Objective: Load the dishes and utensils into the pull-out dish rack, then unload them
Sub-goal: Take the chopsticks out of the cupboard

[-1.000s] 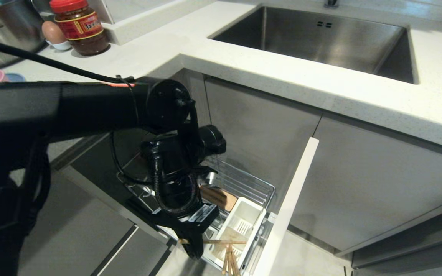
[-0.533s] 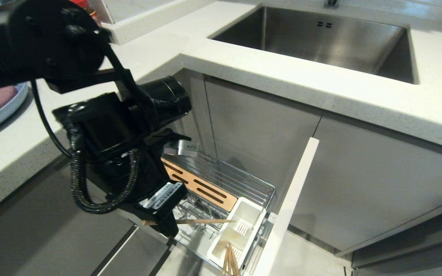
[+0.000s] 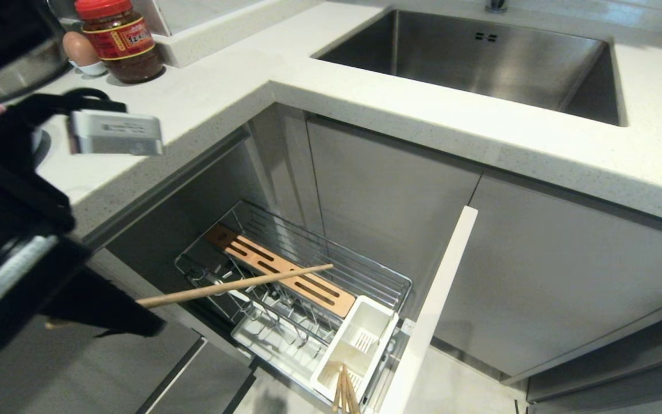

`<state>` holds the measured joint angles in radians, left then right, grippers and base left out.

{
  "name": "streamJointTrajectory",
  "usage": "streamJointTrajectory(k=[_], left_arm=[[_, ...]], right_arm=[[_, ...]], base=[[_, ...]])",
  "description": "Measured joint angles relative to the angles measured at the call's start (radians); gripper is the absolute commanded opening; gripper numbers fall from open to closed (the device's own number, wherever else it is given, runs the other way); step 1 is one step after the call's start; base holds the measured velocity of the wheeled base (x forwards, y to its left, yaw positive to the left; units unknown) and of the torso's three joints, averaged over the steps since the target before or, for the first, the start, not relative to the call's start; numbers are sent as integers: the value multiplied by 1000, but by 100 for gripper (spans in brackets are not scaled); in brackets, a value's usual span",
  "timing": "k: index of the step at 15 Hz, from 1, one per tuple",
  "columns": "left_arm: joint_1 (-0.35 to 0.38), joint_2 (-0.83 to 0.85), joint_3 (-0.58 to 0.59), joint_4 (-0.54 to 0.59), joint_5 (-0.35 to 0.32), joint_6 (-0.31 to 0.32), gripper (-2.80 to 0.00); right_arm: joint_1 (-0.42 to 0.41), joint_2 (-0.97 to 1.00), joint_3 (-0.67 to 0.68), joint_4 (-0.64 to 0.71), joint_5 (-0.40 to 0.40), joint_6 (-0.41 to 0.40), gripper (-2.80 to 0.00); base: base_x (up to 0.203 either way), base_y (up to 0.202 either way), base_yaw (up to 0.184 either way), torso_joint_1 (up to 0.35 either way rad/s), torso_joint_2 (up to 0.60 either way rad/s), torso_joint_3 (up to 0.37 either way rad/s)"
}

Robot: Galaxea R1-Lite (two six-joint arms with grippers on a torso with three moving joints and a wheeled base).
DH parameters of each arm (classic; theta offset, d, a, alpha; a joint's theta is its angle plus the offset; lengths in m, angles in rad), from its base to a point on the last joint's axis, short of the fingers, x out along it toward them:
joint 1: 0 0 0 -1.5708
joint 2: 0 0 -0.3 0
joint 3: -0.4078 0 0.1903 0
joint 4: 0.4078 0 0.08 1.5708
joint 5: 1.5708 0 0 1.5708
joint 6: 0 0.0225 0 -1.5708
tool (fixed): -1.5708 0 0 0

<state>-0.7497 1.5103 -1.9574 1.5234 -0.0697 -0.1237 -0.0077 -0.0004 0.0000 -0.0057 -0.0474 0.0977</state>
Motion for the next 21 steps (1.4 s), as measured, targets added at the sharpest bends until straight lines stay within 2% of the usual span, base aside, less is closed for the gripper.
streamJointTrajectory(k=[3, 5, 8, 12, 15, 17, 19, 21], left_arm=[[-5, -138, 1, 0, 49, 17, -280], [19, -234, 2, -3, 72, 31, -280], [130, -366, 3, -67, 66, 86, -280], [384, -505, 5, -177, 46, 138, -280], [684, -571, 26, -202, 49, 141, -280], [892, -604, 47, -206, 85, 105, -280], [1056, -636, 92, -212, 156, 36, -280], [1161, -665, 175, -220, 230, -39, -280]], right_arm=[[0, 0, 0, 0, 0, 0, -280], [0, 0, 0, 0, 0, 0, -280], [0, 0, 0, 0, 0, 0, -280], [0, 0, 0, 0, 0, 0, -280], [0, 0, 0, 0, 0, 0, -280], [0, 0, 0, 0, 0, 0, -280], [0, 0, 0, 0, 0, 0, -280], [0, 0, 0, 0, 0, 0, -280]], base=[[0, 0, 0, 0, 0, 0], [0, 0, 0, 0, 0, 0], [0, 0, 0, 0, 0, 0], [0, 0, 0, 0, 0, 0], [0, 0, 0, 0, 0, 0], [0, 0, 0, 0, 0, 0], [0, 0, 0, 0, 0, 0], [0, 0, 0, 0, 0, 0]])
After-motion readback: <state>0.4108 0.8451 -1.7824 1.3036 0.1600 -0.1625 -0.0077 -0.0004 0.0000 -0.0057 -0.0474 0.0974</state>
